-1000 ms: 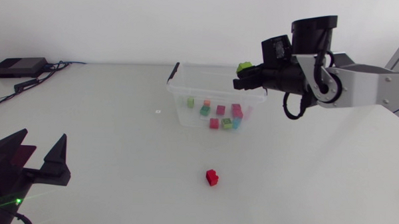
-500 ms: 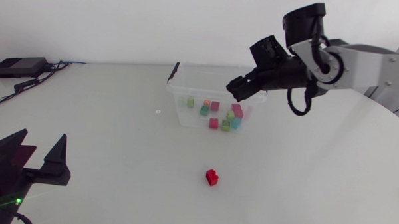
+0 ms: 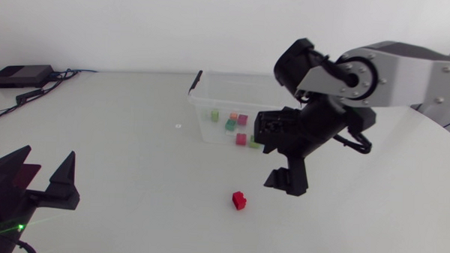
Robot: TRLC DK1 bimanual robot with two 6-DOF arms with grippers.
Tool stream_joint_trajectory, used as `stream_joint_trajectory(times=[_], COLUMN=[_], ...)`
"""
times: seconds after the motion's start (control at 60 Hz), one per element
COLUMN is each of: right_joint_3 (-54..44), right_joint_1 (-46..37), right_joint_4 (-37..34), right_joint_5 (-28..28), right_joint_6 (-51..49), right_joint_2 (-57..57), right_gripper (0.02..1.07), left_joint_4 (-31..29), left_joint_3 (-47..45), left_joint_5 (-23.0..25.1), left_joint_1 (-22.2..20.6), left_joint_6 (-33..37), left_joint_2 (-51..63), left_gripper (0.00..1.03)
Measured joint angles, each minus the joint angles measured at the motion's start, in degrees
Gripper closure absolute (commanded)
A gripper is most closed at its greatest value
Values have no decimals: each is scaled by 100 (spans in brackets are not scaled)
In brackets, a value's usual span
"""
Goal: Pick up the duplo bricks and place them in the container
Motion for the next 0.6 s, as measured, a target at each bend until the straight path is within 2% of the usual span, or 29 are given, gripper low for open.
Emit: stream_joint_trajectory(times=[0.267,0.6], right_joint_3=[-201,-225], right_joint_1=[721,1134], right_joint_4=[328,984], right_joint_5=[848,1141], right_joint_6=[-409,-688], right_joint_2=[885,1379], right_gripper=[7,7], left_joint_4=[0,0], left_joint_3=[0,0], left_joint_5=[0,0], left_joint_1=[0,0], left_joint_6=[0,0], left_joint_2=[0,0], left_gripper=[5,5])
